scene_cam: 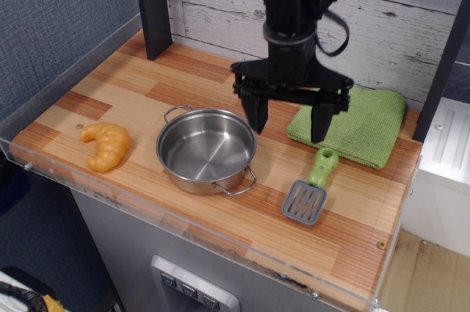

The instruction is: Place the pot in front of the bread loaf

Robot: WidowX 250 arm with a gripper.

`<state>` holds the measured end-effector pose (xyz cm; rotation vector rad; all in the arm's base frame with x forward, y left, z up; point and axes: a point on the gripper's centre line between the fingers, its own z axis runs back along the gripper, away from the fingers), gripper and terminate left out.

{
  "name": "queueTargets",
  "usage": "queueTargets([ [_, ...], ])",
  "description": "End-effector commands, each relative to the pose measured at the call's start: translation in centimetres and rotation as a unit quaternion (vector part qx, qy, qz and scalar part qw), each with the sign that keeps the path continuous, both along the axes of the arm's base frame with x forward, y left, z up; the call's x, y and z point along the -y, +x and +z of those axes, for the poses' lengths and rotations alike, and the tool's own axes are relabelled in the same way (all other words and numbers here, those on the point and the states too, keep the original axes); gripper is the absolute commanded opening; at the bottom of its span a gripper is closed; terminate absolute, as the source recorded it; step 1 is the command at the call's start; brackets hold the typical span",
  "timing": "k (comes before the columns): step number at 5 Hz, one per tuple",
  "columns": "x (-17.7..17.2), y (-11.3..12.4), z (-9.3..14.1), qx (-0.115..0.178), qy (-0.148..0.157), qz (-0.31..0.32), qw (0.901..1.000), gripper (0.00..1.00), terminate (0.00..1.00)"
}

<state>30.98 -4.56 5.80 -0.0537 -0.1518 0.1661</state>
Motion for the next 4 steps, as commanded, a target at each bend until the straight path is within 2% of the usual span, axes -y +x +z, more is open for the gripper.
queueTargets([
  [1,-0.8,-0.5,-0.5,0.017,-0.005,0.059,0.9981,1.0,0.0],
  [3,-2.2,0.2,-2.9,0.001,0.004,0.073,0.9973,1.0,0.0],
  [4,-1.5,0.8,-4.1,-0.009,0.011,0.074,0.9972,1.0,0.0],
])
